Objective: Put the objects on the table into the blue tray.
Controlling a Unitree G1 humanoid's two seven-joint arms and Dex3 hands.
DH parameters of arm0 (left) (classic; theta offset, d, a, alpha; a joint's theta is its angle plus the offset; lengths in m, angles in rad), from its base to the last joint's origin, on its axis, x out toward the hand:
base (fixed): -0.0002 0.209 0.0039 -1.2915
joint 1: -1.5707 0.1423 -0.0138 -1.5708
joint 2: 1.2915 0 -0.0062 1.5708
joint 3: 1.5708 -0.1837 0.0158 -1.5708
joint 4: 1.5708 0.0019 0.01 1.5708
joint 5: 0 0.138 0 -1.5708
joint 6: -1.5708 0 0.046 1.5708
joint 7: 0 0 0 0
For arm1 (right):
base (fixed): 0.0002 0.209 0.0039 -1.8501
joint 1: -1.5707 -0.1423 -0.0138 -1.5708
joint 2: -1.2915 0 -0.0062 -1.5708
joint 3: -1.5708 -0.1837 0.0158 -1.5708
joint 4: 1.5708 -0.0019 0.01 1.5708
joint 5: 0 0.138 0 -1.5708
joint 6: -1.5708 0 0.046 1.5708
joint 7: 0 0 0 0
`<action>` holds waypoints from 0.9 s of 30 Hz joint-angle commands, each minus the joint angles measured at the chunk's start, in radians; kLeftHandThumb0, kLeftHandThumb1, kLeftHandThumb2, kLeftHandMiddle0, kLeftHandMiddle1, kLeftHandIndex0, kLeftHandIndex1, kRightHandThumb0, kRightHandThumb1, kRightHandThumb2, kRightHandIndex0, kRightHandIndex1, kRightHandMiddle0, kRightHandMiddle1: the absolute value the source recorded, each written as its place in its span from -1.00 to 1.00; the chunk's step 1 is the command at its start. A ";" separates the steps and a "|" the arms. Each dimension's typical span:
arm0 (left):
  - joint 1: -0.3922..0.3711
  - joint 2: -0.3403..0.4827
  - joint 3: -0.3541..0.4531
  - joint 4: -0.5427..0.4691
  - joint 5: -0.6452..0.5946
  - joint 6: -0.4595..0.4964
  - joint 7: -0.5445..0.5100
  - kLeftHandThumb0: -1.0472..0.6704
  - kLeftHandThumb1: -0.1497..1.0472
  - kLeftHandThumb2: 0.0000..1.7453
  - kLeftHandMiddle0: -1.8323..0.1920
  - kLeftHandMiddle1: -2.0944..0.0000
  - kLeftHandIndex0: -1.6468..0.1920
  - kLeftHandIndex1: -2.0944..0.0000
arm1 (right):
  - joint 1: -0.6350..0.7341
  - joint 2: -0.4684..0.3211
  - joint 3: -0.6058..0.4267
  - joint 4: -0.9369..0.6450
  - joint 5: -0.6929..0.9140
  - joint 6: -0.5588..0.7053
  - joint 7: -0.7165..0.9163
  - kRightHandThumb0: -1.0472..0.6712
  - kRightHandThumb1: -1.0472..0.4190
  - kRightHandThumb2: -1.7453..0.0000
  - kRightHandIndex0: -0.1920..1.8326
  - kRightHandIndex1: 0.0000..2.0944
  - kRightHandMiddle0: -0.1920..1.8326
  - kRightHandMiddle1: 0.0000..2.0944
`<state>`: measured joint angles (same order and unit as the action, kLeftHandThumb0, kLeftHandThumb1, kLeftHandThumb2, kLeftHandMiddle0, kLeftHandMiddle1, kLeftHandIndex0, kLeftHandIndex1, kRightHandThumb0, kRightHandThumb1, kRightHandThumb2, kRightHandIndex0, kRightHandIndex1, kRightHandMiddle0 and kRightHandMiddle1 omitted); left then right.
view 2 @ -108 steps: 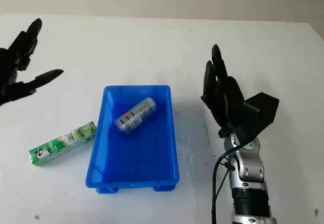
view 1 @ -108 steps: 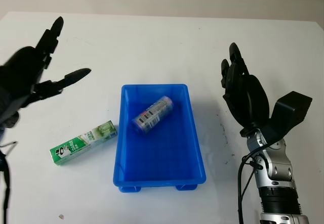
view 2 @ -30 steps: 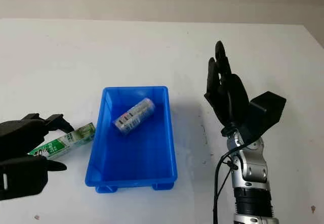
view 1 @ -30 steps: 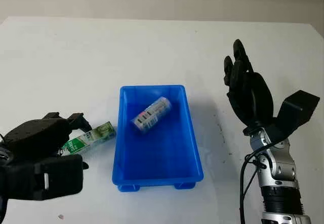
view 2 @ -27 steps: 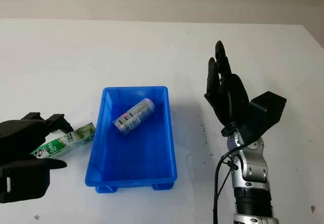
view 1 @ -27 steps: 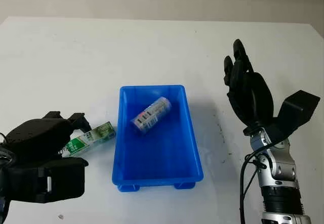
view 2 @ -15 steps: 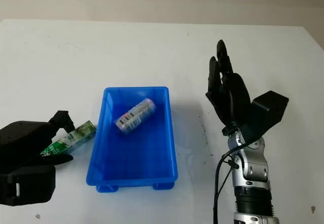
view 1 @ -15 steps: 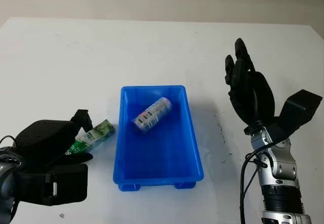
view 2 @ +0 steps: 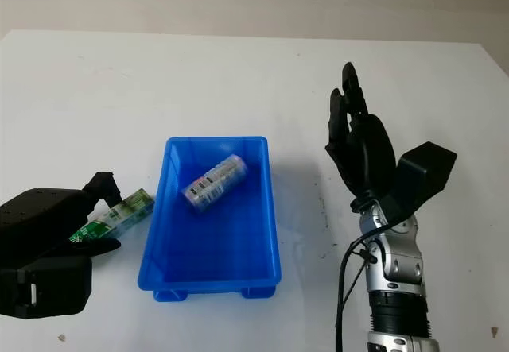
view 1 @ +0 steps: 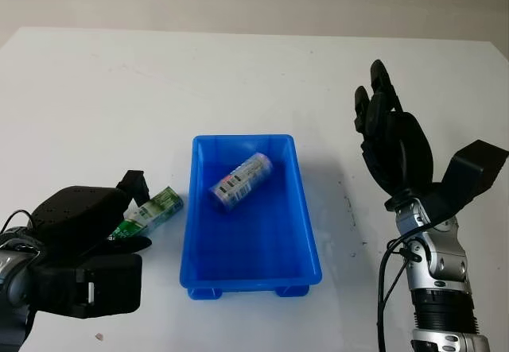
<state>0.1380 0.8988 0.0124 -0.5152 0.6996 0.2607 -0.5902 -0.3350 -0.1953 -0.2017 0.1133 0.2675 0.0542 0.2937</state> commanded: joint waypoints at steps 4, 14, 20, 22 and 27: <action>-0.048 -0.018 -0.006 0.026 0.027 0.033 -0.031 -0.27 1.00 -0.61 -0.07 -1.00 0.56 -1.00 | -0.022 -0.012 -0.005 0.013 0.010 -0.018 0.017 -0.64 -1.00 0.24 -1.00 -1.00 -1.00 -1.00; -0.338 0.012 0.061 0.151 0.062 0.070 0.029 -0.29 1.00 -0.60 0.21 -1.00 0.62 -1.00 | -0.013 -0.004 0.002 -0.006 0.012 0.000 -0.002 -0.63 -1.00 0.23 -1.00 -1.00 -1.00 -1.00; -0.454 0.025 0.071 0.153 0.097 0.092 0.037 -0.28 1.00 -0.67 0.05 -1.00 0.54 -1.00 | -0.010 0.002 0.008 -0.011 0.015 0.007 -0.006 -0.62 -1.00 0.22 -1.00 -1.00 -1.00 -1.00; -0.479 0.027 0.064 0.159 0.115 0.089 0.042 -0.30 1.00 -0.67 0.06 -1.00 0.54 -1.00 | -0.010 0.003 0.009 -0.013 0.019 0.011 -0.006 -0.61 -1.00 0.22 -1.00 -1.00 -1.00 -1.00; -0.557 0.018 0.065 0.167 0.101 0.057 0.055 -0.31 1.00 -0.71 0.10 -1.00 0.51 -1.00 | -0.010 0.002 0.014 -0.008 0.020 0.008 -0.002 -0.62 -1.00 0.22 -1.00 -1.00 -1.00 -1.00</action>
<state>-0.3834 0.9071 0.0689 -0.3456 0.8080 0.3304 -0.5495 -0.3456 -0.1938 -0.1898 0.1218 0.2820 0.0590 0.2890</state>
